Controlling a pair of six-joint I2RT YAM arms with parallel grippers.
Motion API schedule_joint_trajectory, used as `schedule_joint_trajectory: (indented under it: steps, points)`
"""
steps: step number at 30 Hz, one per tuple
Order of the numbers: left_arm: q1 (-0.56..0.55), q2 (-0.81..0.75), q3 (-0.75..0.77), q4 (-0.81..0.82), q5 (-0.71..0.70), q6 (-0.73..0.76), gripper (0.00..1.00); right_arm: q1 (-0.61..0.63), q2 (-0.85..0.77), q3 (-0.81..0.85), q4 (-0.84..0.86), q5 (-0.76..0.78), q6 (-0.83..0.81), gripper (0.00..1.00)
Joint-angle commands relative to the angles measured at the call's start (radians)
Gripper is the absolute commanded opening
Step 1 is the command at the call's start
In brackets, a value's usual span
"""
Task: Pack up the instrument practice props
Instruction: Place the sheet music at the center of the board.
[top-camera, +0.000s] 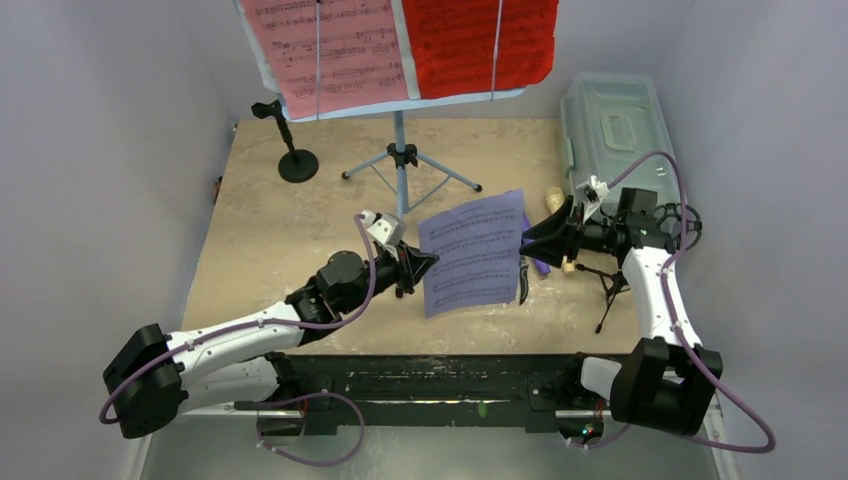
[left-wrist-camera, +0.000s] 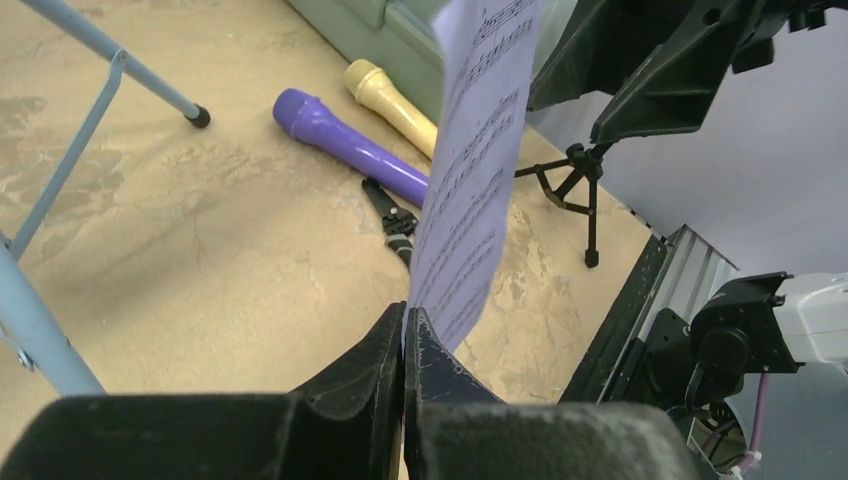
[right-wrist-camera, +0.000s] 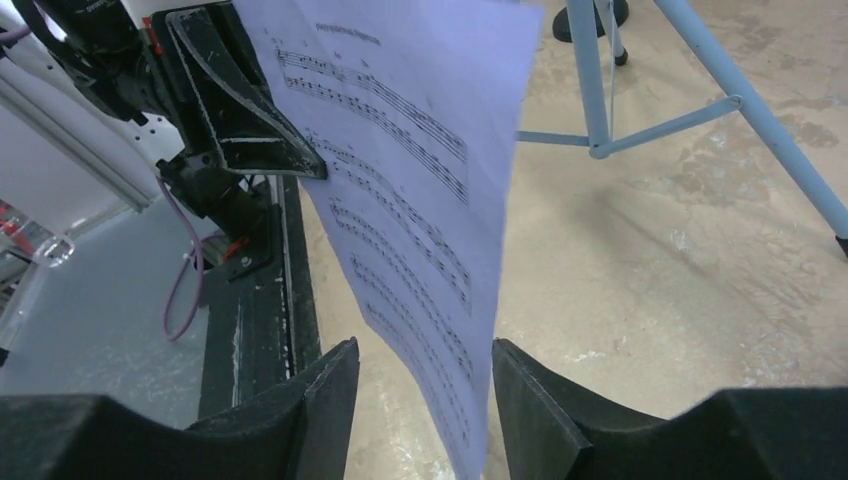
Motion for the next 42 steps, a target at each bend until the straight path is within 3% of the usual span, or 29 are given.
schedule_joint_trajectory:
  steps: [1, 9, 24, 30, 33, 42]
  points:
    - [0.007, -0.041, 0.064, -0.104, -0.015, -0.026, 0.0, 0.003, -0.037, 0.001, -0.029, -0.005, -0.077, 0.58]
    - [0.011, -0.091, 0.095, -0.208, -0.067, 0.016, 0.0, 0.003, -0.042, -0.005, -0.034, 0.01, -0.079, 0.74]
    - [0.018, -0.171, 0.332, -0.723, -0.308, 0.275, 0.0, 0.006, -0.035, -0.005, -0.042, 0.067, -0.098, 0.81]
    - [0.032, -0.192, 0.384, -0.88, -0.514, 0.338, 0.0, 0.008, -0.03, 0.0, -0.051, 0.085, -0.108, 0.81]
    - [0.101, -0.185, 0.363, -0.894, -0.59, 0.357, 0.0, 0.008, -0.03, 0.0, -0.054, 0.089, -0.112, 0.81]
    - [0.472, -0.14, 0.296, -0.804, -0.505, 0.324, 0.0, 0.008, -0.04, 0.0, -0.059, 0.102, -0.115, 0.81]
